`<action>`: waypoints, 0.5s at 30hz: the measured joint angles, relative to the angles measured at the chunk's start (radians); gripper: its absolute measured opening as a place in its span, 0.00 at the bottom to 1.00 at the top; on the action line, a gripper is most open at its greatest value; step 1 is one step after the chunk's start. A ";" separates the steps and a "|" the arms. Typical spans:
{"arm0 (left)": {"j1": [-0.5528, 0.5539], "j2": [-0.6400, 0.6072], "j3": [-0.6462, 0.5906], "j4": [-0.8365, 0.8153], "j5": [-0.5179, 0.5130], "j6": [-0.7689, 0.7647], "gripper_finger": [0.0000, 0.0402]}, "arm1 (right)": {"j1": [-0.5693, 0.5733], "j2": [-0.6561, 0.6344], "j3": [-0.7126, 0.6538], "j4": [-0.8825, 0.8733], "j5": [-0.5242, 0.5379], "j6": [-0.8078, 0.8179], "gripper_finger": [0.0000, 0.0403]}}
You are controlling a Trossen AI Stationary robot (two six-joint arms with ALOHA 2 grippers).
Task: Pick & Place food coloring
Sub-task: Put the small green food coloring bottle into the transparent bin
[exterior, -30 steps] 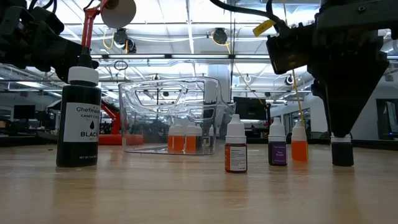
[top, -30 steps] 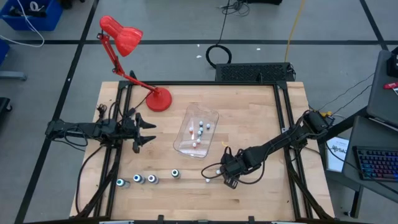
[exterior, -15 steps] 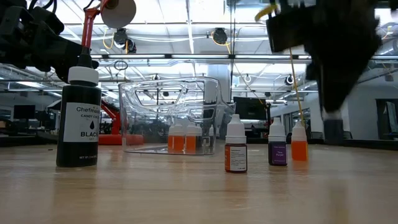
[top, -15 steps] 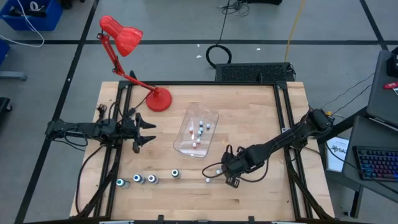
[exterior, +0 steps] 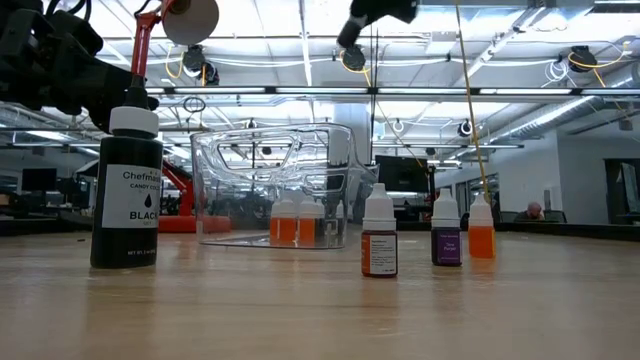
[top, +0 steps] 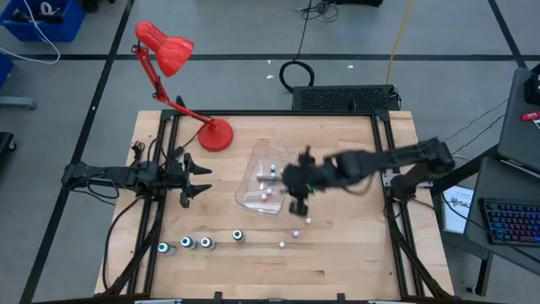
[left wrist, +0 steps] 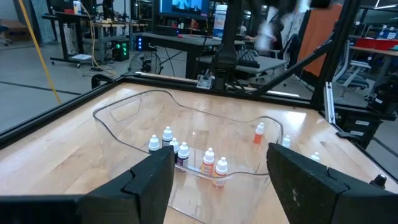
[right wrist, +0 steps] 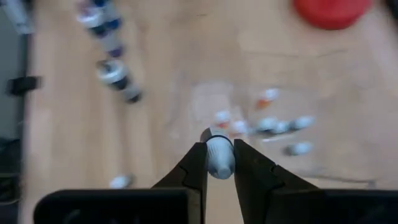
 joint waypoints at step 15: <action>0.000 0.000 0.000 0.000 0.000 0.000 0.63 | -0.281 0.406 0.311 -0.304 -0.189 -0.221 0.10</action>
